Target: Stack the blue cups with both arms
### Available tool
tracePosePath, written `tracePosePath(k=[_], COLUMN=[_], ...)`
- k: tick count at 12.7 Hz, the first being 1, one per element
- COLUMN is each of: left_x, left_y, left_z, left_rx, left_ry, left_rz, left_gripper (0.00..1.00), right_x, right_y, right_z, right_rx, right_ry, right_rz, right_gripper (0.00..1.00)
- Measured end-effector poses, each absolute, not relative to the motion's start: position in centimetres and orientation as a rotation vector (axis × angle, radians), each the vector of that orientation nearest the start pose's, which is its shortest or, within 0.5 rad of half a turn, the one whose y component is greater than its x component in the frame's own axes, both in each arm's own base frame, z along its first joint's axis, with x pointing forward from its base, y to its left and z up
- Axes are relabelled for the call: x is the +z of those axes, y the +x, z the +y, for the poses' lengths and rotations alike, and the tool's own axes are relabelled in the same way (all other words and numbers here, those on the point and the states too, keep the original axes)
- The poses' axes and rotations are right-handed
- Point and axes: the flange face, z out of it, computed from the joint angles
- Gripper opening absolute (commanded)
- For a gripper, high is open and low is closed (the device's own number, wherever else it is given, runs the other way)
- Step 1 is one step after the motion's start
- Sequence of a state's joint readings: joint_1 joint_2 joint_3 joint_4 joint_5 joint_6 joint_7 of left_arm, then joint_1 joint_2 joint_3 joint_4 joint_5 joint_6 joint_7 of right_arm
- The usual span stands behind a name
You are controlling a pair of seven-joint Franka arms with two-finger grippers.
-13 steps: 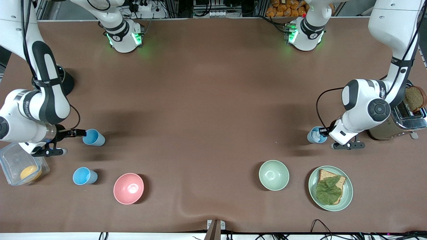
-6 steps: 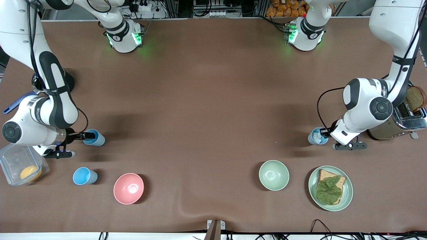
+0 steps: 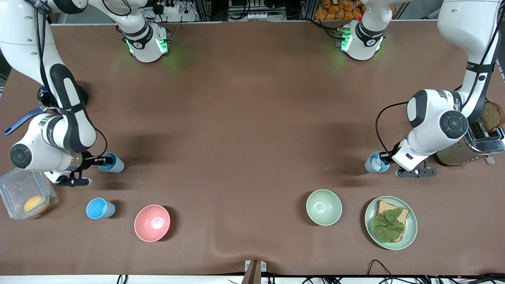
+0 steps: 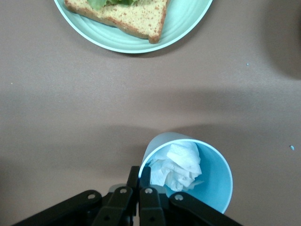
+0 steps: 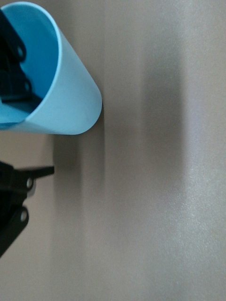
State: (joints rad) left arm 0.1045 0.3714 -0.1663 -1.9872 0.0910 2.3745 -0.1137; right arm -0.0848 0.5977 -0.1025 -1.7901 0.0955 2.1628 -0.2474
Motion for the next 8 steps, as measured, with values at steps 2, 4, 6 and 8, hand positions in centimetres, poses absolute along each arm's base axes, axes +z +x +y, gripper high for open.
tracePosePath(k=[2, 4, 6, 8], left_x=[28.7, 29.1, 29.2, 29.4], left_y=[61.2, 61.4, 61.4, 61.5], left_z=[-3.6, -4.0, -4.3, -4.5], left_rx=[-0.026, -0.027, -0.028, -0.026], left_ry=[-3.139, -3.141, -3.142, -3.143], left_rz=[0.007, 0.019, 0.024, 0.030], left_gripper=[0.00, 0.00, 0.00, 0.00], right_x=[20.2, 21.0, 22.7, 23.8], right_y=[62.2, 62.2, 62.3, 62.5], right_z=[-11.0, -10.9, -10.6, -10.1], right_rx=[0.328, 0.337, 0.339, 0.316], right_ry=[-3.063, -3.057, -3.051, -3.037], right_rz=[-0.016, -0.018, -0.026, -0.020], right_gripper=[0.00, 0.00, 0.00, 0.00])
